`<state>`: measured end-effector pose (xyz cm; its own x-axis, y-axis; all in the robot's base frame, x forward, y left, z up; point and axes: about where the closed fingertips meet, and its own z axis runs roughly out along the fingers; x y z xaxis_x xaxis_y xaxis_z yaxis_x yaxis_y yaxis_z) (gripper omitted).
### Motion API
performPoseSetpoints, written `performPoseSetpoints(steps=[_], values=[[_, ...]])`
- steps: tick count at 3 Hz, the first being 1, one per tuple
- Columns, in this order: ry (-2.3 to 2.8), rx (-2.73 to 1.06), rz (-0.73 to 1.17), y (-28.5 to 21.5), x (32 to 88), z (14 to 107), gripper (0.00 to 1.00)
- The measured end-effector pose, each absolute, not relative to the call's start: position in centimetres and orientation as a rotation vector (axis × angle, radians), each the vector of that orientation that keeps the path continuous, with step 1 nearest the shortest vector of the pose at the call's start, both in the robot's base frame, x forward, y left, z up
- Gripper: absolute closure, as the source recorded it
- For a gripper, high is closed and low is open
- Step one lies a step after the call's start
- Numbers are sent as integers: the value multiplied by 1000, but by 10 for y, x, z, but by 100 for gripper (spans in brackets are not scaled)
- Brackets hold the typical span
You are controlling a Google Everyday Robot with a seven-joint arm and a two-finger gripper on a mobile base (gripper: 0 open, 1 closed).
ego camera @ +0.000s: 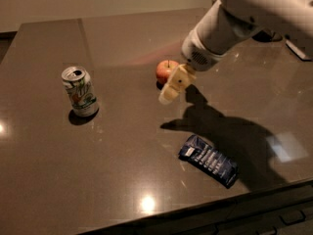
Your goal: Pick apple
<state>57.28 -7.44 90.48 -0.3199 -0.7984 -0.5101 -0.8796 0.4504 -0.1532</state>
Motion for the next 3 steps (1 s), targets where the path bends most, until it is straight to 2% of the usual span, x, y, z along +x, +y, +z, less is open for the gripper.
performPoseSetpoints(steps=[2,3], values=[[2209,-1391,188,-56,620,872,0],[2230,-1389,187,-58,636,864,12]])
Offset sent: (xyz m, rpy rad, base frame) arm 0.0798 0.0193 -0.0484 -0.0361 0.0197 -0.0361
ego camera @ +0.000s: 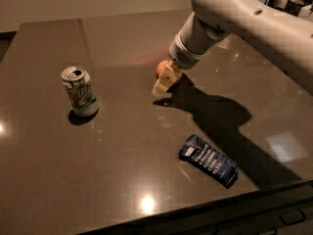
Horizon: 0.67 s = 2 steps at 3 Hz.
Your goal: Pick apple
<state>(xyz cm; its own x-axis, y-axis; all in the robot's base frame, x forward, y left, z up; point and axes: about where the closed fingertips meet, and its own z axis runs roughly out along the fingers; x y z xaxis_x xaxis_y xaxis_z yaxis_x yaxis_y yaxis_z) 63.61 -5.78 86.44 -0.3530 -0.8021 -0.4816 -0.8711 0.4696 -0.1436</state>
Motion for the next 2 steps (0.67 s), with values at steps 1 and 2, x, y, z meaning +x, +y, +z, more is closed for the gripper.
performPoseSetpoints(steps=[1,2], values=[[2236,-1393,201,-61,645,863,36],[2220,-1397,233,-61,646,874,60]])
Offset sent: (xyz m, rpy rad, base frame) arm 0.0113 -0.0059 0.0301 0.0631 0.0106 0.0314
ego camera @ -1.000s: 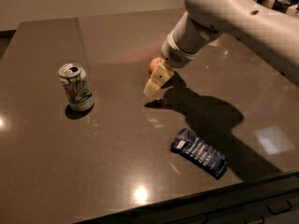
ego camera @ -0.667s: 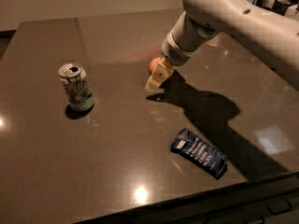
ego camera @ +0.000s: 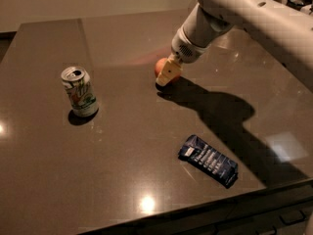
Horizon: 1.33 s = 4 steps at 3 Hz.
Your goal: Pick apple
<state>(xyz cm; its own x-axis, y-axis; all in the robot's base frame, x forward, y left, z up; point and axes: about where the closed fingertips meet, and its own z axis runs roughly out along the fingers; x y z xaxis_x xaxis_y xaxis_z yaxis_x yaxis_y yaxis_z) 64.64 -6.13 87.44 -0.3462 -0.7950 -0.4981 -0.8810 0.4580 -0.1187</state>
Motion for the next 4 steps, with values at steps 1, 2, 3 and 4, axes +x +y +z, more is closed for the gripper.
performPoseSetpoints(steps=[1,2,3,4], values=[[2183,-1399,286,-58,642,905,83],[2112,-1444,326,-47,630,941,100],[2056,-1496,360,-37,618,966,100],[2051,-1502,365,-36,616,968,100]])
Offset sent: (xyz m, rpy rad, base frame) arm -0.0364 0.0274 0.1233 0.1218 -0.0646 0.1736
